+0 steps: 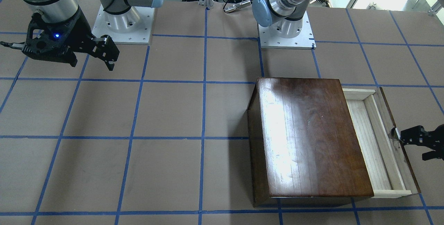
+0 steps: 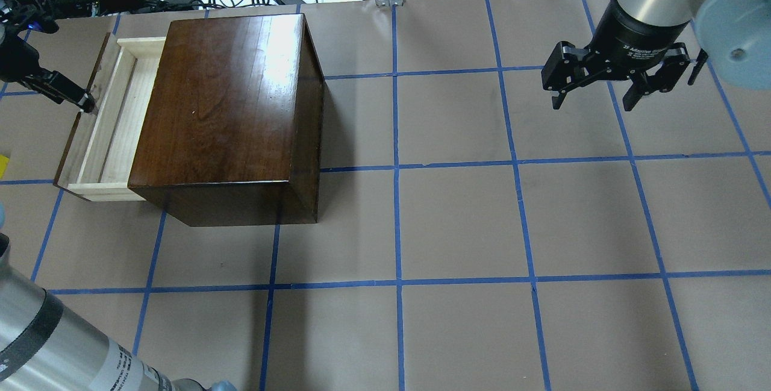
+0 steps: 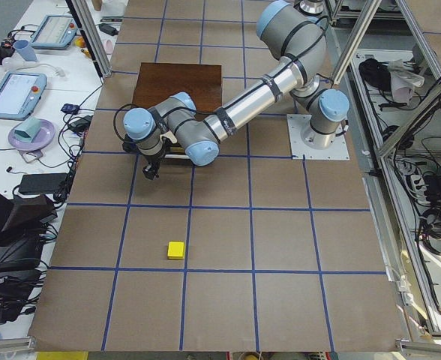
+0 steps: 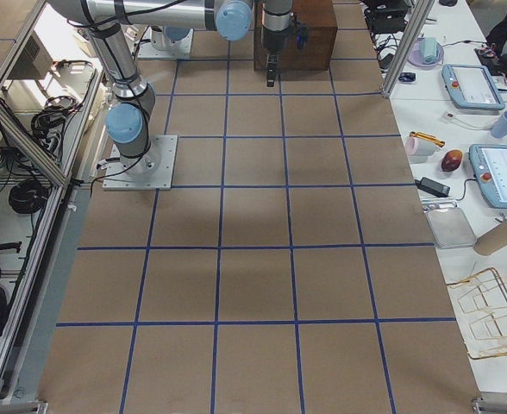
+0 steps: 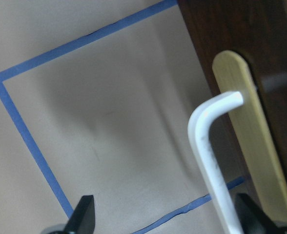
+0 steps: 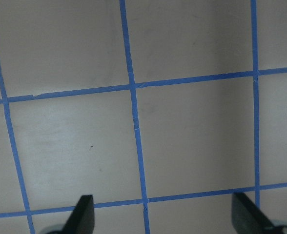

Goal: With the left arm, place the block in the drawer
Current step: 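Keep pulling the drawer farther open with the left gripper, then release the handle and move the left gripper to the yellow block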

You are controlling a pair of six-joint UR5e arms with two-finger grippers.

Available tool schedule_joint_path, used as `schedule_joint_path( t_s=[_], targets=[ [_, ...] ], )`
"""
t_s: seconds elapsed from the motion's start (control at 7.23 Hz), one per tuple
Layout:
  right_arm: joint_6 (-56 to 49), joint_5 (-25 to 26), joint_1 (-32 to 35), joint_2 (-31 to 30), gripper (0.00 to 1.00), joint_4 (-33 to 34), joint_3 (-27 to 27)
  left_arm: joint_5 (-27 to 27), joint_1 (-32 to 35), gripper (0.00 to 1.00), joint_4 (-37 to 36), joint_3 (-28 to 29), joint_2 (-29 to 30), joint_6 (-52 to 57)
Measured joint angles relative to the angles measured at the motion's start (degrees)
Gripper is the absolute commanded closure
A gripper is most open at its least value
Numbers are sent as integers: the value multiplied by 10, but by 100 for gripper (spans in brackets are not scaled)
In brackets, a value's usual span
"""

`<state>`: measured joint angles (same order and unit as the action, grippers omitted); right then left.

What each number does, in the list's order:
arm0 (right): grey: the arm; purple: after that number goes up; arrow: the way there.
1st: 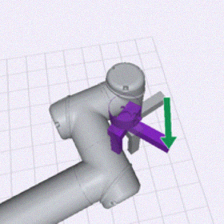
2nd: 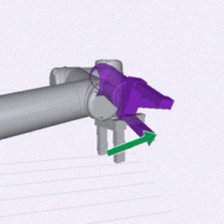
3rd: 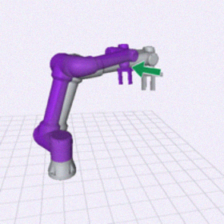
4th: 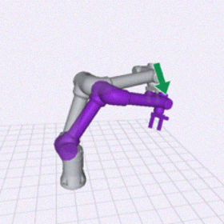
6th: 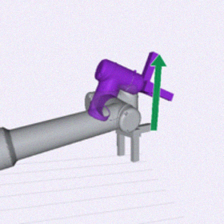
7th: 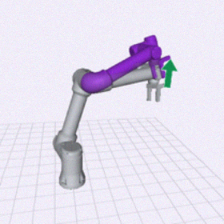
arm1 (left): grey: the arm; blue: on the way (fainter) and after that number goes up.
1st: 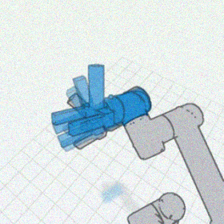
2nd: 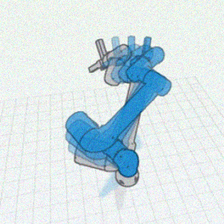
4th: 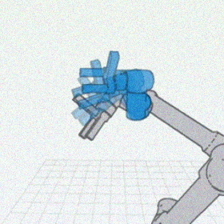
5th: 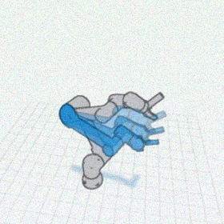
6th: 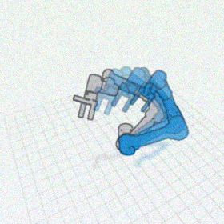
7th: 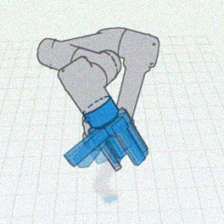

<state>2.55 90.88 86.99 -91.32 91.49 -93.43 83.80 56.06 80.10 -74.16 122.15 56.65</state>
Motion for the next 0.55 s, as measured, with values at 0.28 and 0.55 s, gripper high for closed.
schedule_joint_path(
  t_s=[0.28, 0.55],
  targets=[
    [0, 0, 0, 0, 0, 0, 0, 1, 0, 0, 16, 0, -9, -5],
    [0, 0, 0, 0, 0, 0, 0, 2, -4, 0, 34, 2, -28, -7]
  ],
)
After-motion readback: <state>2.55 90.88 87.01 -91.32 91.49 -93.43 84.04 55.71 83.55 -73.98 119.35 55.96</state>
